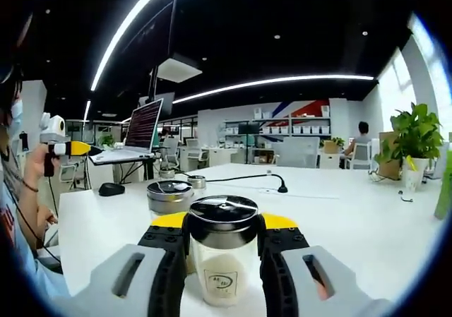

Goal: Rotate the seasoning bottle until the label or dispensing opening points toward the visible target arrow and the bottle remains upright within the marked orientation range

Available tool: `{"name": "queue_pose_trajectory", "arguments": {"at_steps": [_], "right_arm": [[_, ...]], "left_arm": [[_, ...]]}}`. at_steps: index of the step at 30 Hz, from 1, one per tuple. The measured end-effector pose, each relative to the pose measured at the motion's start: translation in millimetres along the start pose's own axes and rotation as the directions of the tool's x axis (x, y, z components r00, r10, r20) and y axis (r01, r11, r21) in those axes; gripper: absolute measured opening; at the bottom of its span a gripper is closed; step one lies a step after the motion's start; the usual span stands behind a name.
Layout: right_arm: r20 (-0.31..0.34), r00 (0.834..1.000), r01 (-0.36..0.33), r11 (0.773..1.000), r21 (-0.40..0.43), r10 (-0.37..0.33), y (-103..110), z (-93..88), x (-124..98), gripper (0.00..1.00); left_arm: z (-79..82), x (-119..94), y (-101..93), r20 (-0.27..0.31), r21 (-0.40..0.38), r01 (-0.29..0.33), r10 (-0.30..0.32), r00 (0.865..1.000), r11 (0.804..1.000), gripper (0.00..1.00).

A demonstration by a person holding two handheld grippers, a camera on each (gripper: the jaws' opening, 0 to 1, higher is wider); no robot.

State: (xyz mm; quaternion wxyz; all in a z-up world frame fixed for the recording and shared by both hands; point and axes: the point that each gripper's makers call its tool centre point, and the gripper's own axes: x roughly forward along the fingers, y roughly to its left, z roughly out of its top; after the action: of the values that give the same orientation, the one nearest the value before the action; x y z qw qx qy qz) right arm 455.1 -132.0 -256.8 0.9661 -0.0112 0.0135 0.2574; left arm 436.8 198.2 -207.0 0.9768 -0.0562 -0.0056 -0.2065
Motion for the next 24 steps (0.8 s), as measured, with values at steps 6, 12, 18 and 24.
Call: {"name": "queue_pose_trajectory", "arguments": {"at_steps": [6,12,18,24], "right_arm": [[0.006,0.999,0.033,0.999,0.000,-0.033,-0.6,0.1,1.0,0.37],[0.002,0.998,0.067,0.998,-0.005,-0.067,0.0,0.0,1.4,0.38],[0.001,0.995,0.101,0.995,-0.006,-0.101,-0.9,-0.2,1.9,0.38],[0.016,0.990,0.138,0.990,-0.007,-0.138,-0.9,-0.3,2.3,0.38]], "left_arm": [[-0.3,0.7,-0.1,-0.002,-0.001,0.000,0.000,1.000,1.000,0.84],[-0.4,1.6,-1.2,-0.002,-0.003,0.004,-0.004,1.000,1.000,0.84],[-0.2,1.6,-0.6,0.000,-0.004,0.002,-0.002,1.000,1.000,0.84],[0.1,2.7,0.4,-0.002,-0.003,0.003,-0.003,1.000,1.000,0.84]]}}
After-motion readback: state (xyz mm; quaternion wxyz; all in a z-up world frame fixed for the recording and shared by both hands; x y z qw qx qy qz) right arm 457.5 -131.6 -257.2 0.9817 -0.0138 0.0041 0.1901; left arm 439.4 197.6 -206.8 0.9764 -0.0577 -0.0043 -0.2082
